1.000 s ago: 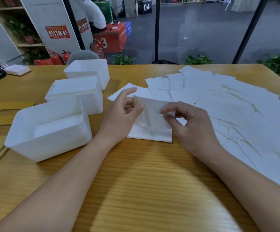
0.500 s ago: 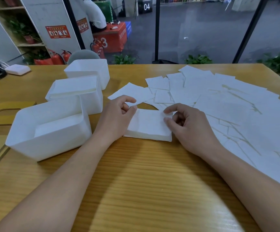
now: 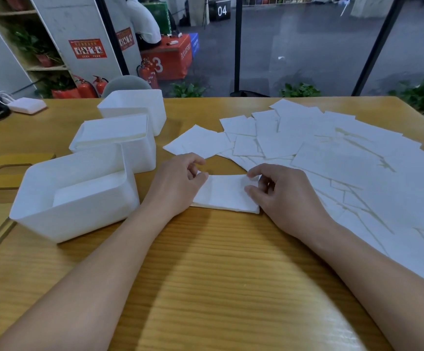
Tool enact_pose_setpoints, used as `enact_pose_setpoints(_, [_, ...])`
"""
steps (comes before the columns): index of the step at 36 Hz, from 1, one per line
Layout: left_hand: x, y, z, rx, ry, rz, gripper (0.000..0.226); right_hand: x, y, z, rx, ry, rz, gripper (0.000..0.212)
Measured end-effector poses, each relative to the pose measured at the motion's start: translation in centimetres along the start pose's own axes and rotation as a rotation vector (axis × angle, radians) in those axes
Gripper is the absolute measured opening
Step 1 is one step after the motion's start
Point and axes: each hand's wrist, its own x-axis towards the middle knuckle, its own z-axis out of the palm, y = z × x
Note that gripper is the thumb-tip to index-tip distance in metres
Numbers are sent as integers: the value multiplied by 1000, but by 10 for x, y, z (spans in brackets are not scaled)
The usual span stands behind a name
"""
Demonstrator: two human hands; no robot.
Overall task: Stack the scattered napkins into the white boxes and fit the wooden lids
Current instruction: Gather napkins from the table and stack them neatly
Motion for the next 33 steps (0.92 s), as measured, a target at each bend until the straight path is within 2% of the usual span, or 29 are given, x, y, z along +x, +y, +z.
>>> enact_pose_setpoints(5, [5,-4,0,105,33,39,20,3,-1,-5,-74,74,-47,14])
enact_pose_setpoints(15, [9,-7,3,219,-118,29,37,-2,-3,7,-24,-141,-95,13])
enact_pose_setpoints(20, [10,-9,2,198,-61,65,24,-1,-2,7,-16,-141,-105,11])
enact_pose_setpoints(24, [11,-7,0,164,-8,114,41,-1,-2,6,-21,-141,-106,11])
enact_pose_setpoints(27, [8,1,-3,158,57,108,9,-1,-3,6,-22,-134,-98,11])
enact_pose_setpoints(29, [6,4,-5,135,111,89,5,-1,-3,5,-18,-125,-86,13])
enact_pose_setpoints(33, [5,4,-7,141,163,143,16,-1,-4,4,8,-97,-57,15])
